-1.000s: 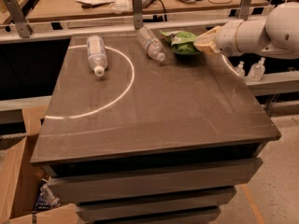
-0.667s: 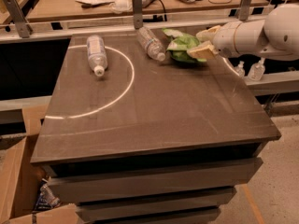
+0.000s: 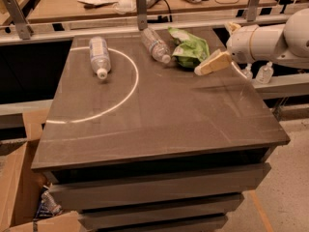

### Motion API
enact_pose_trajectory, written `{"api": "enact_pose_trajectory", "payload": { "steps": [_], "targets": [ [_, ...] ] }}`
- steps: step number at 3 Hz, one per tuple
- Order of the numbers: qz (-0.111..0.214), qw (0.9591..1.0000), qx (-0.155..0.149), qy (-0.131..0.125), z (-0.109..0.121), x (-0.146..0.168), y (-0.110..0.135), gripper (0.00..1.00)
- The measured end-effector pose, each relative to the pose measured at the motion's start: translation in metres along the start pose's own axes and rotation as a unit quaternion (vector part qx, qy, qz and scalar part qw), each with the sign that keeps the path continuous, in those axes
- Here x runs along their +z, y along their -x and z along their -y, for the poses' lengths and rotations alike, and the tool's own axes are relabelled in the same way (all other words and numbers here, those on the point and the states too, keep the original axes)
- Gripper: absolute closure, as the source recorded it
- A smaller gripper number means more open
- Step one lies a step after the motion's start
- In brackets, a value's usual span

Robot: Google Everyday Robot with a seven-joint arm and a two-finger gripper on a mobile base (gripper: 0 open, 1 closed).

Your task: Move green rice chip bag near water bottle

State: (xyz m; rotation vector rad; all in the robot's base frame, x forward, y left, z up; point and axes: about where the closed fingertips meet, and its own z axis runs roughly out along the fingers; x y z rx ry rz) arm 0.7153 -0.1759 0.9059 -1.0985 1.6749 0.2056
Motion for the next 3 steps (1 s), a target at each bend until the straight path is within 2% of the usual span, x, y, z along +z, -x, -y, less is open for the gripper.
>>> {"api": "enact_pose_trajectory", "payload": {
  "steps": [1, 2, 3],
  "targets": [
    [0.011, 0.9994, 0.031, -0.009, 0.004, -0.028, -0.009, 0.00],
    [0.017, 0.9969, 0.063, -0.045, 0.016, -0.077, -0.025, 0.00],
    [0.016, 0.9964, 0.067, -0.050, 0.019, -0.085, -0.030, 0.00]
  ]
}}
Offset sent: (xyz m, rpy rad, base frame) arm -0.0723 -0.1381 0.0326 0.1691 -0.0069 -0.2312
